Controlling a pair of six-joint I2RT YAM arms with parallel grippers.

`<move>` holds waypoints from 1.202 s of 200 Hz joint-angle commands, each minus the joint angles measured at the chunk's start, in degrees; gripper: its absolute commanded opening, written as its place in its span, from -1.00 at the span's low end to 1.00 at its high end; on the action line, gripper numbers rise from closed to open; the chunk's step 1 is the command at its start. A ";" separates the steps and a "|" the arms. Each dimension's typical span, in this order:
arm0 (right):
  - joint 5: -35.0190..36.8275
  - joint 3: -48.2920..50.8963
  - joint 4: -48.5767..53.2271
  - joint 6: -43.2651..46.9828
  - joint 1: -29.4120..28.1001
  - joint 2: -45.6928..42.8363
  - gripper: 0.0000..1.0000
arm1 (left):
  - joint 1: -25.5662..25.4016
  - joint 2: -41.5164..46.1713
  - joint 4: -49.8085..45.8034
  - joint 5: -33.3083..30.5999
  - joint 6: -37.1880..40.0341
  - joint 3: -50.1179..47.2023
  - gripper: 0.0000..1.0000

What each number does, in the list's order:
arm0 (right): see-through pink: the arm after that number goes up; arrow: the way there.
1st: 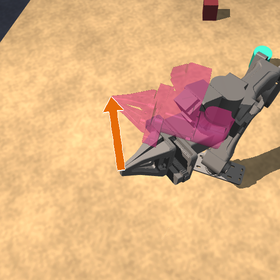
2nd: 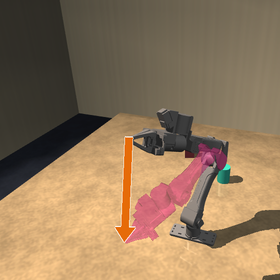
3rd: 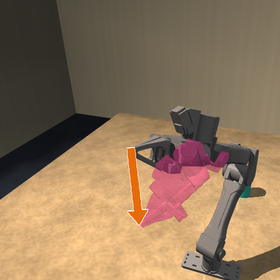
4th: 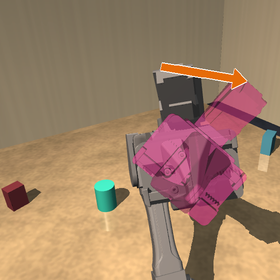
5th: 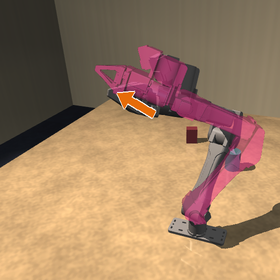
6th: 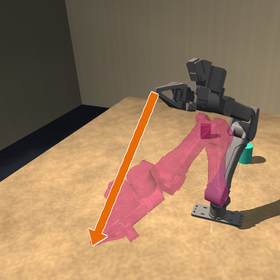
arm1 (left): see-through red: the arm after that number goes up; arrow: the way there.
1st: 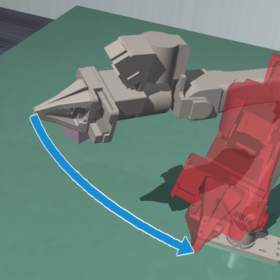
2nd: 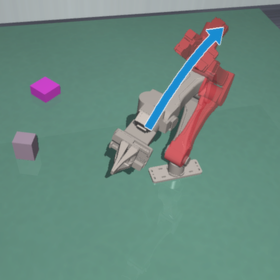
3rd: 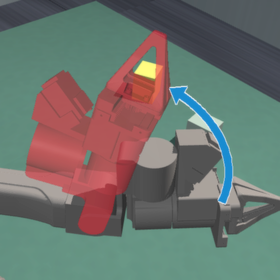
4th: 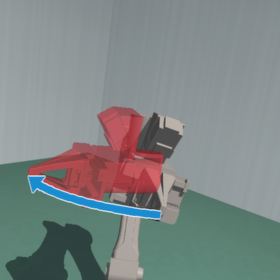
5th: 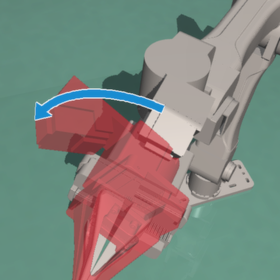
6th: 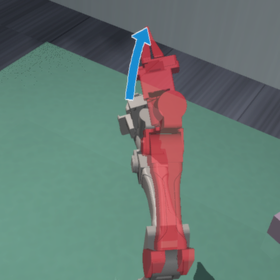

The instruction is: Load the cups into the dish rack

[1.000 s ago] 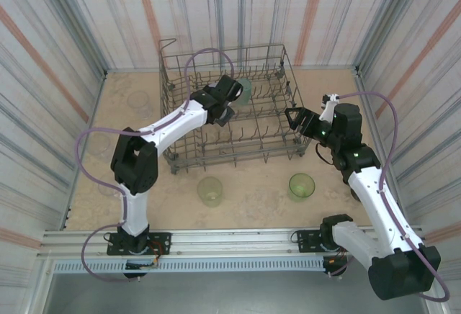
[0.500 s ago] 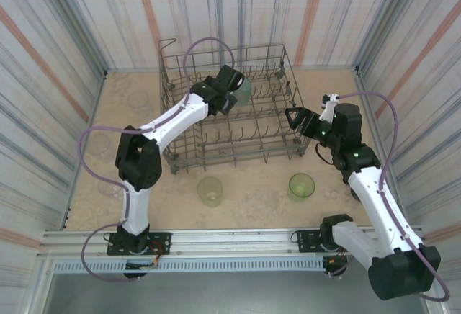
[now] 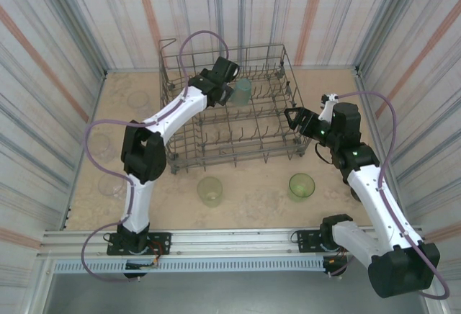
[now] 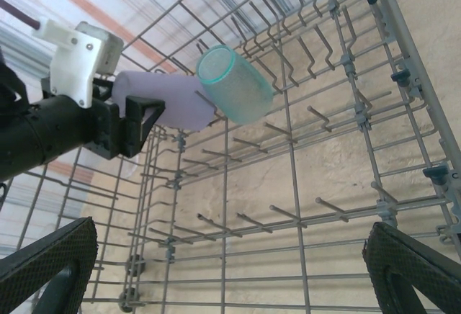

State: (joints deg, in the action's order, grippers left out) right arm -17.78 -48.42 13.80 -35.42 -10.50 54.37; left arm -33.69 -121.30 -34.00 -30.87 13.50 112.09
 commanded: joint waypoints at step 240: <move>0.89 -2.29 0.77 -0.53 -1.26 1.61 0.98 | 7.78 -6.72 -2.94 7.50 -11.97 12.81 0.97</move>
State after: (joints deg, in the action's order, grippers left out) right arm -17.74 -48.53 13.78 -35.53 -11.18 55.70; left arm -28.12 -127.42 -36.36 -19.27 3.95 121.54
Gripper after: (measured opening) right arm 0.989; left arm 0.986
